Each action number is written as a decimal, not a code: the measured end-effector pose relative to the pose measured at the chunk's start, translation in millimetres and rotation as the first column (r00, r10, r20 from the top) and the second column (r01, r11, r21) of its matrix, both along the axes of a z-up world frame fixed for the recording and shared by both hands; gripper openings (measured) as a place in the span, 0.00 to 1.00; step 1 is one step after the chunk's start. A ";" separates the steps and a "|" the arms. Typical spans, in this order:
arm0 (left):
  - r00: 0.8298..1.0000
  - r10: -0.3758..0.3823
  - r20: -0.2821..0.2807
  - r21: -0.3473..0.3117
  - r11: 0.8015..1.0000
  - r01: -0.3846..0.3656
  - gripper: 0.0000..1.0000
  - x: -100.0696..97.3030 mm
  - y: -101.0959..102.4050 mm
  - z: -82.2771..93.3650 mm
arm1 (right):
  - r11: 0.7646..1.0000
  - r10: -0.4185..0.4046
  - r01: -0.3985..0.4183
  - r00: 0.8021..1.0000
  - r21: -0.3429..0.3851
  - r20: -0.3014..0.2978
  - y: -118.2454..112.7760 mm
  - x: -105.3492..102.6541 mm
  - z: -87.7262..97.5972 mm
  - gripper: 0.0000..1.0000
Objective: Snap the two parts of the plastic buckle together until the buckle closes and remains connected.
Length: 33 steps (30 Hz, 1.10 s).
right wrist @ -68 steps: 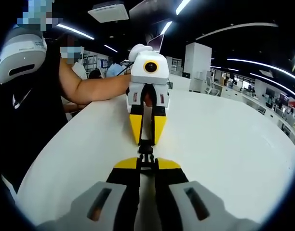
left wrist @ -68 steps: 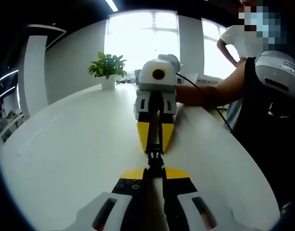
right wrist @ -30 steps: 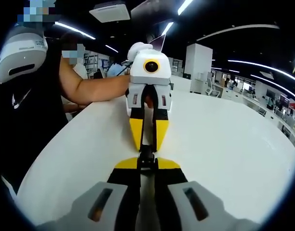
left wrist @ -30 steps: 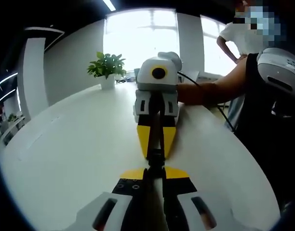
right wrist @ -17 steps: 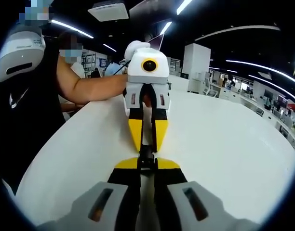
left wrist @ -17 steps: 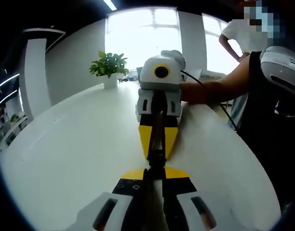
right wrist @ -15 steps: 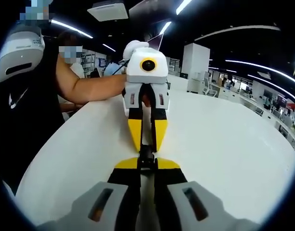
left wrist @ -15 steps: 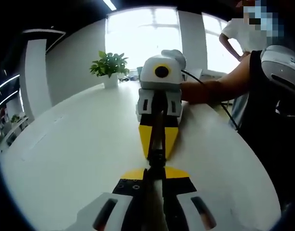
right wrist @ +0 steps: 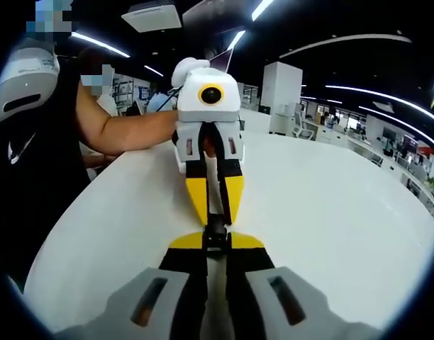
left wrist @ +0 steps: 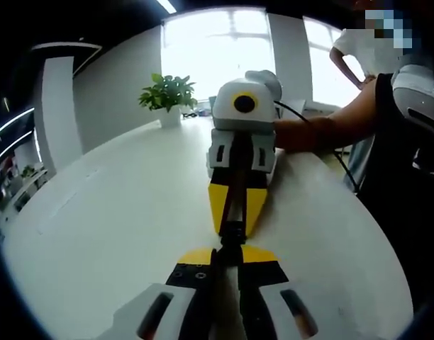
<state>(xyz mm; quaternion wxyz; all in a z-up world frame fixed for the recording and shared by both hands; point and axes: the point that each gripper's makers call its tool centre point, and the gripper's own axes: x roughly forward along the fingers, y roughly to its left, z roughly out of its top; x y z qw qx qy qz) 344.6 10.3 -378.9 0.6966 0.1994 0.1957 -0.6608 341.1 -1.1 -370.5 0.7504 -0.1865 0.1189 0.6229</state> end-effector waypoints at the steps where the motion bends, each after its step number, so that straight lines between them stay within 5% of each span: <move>1: 1.000 0.002 0.000 0.000 1.000 -0.002 0.07 0.4 0.1 0.0 | 1.000 -0.004 0.004 1.000 0.000 -0.001 0.0 0.4 -0.1 0.05; 13: 0.999 0.032 0.009 0.009 0.999 -0.032 0.07 6.1 -0.9 -0.3 | 1.000 -0.025 0.025 1.000 0.007 0.006 -1.9 2.4 0.5 0.00; 14: 0.999 0.025 0.022 0.002 1.000 -0.025 0.07 9.2 -9.0 -5.5 | 0.998 -0.012 0.011 1.000 0.067 0.009 5.9 -2.1 9.4 0.00; 15: 0.998 0.062 0.006 0.040 0.997 -0.062 0.07 13.2 -10.5 -5.5 | 0.999 -0.047 0.048 0.998 0.015 -0.040 -1.3 -2.2 3.1 0.00; 16: 0.999 0.022 0.047 0.009 1.000 -0.022 0.07 10.8 -13.8 -2.8 | 0.999 0.003 -0.004 1.000 0.047 0.021 -0.3 -2.2 4.1 0.00; 17: 1.000 0.014 0.015 -0.012 1.000 -0.013 0.07 7.8 -13.7 -2.6 | 0.999 0.008 -0.008 1.000 0.044 -0.002 1.2 -4.7 3.2 0.00; 26: 1.000 -0.010 0.024 -0.016 1.000 0.010 0.08 0.7 -6.7 0.2 | 0.997 0.049 -0.049 0.999 0.055 0.008 3.2 -3.6 2.6 0.00; 31: 1.000 -0.018 0.011 -0.023 1.000 0.018 0.08 -0.8 -8.6 -0.4 | 0.965 0.017 -0.007 0.999 0.260 -0.039 -5.5 8.2 43.9 0.01; 33: 1.000 -0.022 0.011 -0.031 0.999 0.022 0.09 -1.2 -8.6 -0.3 | 0.962 -0.050 0.045 0.999 0.271 0.013 -27.6 25.1 61.4 0.06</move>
